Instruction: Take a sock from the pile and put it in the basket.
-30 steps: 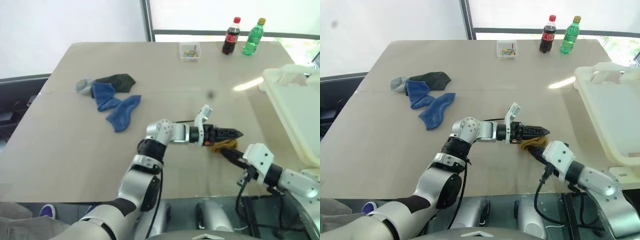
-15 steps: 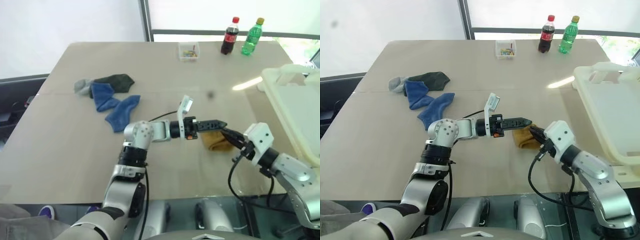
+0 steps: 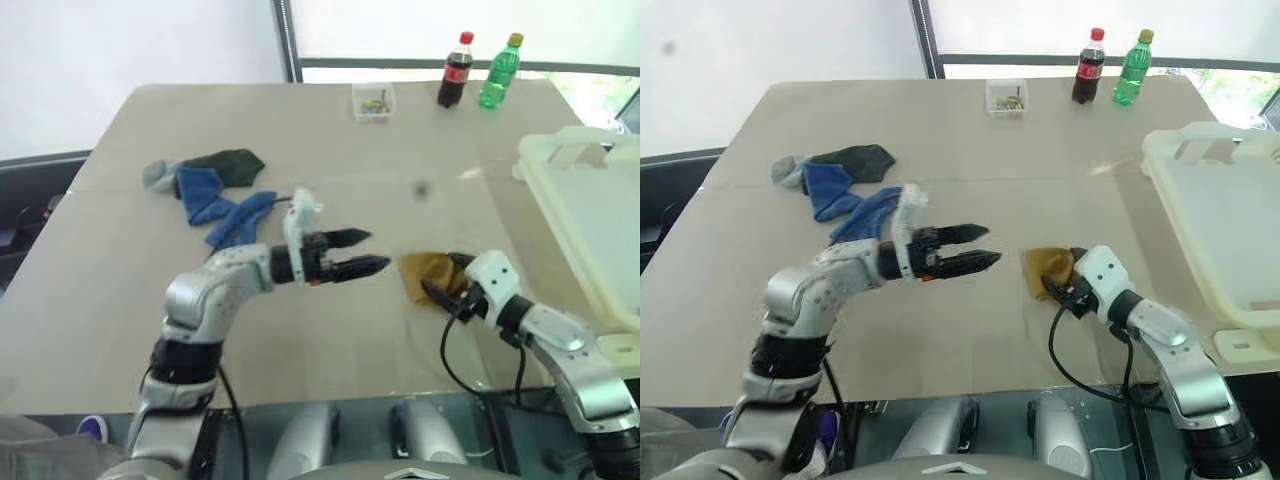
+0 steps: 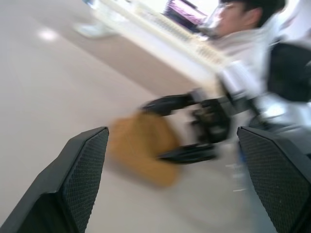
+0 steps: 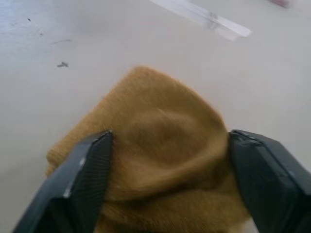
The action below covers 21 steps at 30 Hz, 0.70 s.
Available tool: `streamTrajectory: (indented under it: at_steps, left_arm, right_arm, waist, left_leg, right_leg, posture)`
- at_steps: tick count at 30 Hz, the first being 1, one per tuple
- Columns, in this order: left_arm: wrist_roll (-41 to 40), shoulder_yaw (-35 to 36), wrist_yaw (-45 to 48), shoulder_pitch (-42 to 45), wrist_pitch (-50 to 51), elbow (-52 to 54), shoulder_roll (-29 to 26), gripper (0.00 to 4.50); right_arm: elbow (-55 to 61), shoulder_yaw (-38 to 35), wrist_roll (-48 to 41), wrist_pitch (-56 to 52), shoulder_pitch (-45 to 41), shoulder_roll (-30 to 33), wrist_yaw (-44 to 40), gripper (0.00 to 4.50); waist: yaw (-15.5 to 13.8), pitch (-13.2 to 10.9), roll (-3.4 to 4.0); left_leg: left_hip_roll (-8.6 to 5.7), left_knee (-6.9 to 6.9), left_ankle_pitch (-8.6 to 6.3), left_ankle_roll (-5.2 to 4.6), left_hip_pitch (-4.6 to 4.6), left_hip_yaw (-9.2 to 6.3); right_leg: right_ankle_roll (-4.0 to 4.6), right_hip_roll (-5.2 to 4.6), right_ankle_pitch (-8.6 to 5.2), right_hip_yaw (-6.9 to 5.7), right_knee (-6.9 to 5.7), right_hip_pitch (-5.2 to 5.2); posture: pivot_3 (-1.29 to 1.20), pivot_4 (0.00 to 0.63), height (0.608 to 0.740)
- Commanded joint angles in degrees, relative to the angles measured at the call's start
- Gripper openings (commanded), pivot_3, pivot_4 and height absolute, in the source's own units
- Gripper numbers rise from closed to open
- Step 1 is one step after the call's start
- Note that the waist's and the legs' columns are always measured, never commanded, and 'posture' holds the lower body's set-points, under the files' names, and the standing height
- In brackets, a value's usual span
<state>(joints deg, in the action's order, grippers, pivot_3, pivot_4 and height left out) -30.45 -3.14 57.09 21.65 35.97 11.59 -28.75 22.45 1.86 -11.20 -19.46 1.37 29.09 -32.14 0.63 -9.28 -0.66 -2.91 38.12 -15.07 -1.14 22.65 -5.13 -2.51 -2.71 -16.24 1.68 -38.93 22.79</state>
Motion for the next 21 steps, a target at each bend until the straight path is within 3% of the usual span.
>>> streamTrajectory:
  at_steps: [1, 5, 9, 18, 21]
  left_arm:
    - [1.79, -0.01, 8.88, -0.14, -11.3, -1.7, -2.83, 4.5]
    - [5.09, -1.05, 16.83, -0.78, -21.25, -5.66, -7.25, 4.5]
    - [3.25, 0.05, 19.79, 0.51, -21.44, -6.91, -8.9, 4.5]
    - [2.28, 1.71, 19.98, -0.52, -21.38, -5.95, -9.75, 4.5]
    - [1.57, 2.46, 18.91, -1.0, -20.65, -5.44, -9.29, 4.5]
  right_arm:
    - [7.06, -3.15, -3.26, -4.46, -0.51, 0.58, 0.68, 3.88]
    - [8.58, -4.26, -4.6, -10.86, -0.94, 2.12, 0.88, 3.88]
    - [4.37, -3.14, -4.7, -17.77, -3.53, 2.9, 1.62, 3.88]
    - [-4.74, 0.74, -3.47, -22.37, -5.89, 3.45, 0.37, 3.88]
    - [-5.12, 3.74, -1.51, -21.14, -4.14, 5.7, -0.74, 3.24]
  waist:
    - [-0.3, -0.05, 0.08]
    - [-0.82, -0.05, 0.09]
    - [-0.81, -0.05, 0.09]
    - [0.0, -0.02, 0.07]
    - [-0.04, 0.03, 0.04]
  left_leg:
    - [0.0, 0.0, 0.0, 0.0, 0.0, 0.0]
    - [-0.01, 0.01, -0.05, -0.08, 0.01, -0.07]
    - [-0.01, 0.0, -0.13, -0.23, 0.05, -0.06]
    - [-0.01, 0.07, -0.17, -0.31, -0.01, -0.06]
    - [-0.01, 0.08, -0.18, -0.33, -0.07, -0.08]
  right_leg:
    - [0.03, -0.01, 0.02, -0.01, 0.0, -0.01]
    - [0.08, -0.06, 0.05, -0.11, 0.05, -0.05]
    - [0.08, -0.05, 0.05, -0.11, 0.06, -0.02]
    - [0.06, -0.02, 0.06, -0.12, 0.02, -0.1]
    - [0.06, -0.02, 0.06, -0.15, 0.02, -0.17]
  posture:
    - [0.0, 0.15, 0.74]
    - [0.0, 0.15, 0.74]
    - [0.0, 0.15, 0.74]
    - [0.0, 0.15, 0.74]
    - [0.0, 0.15, 0.74]
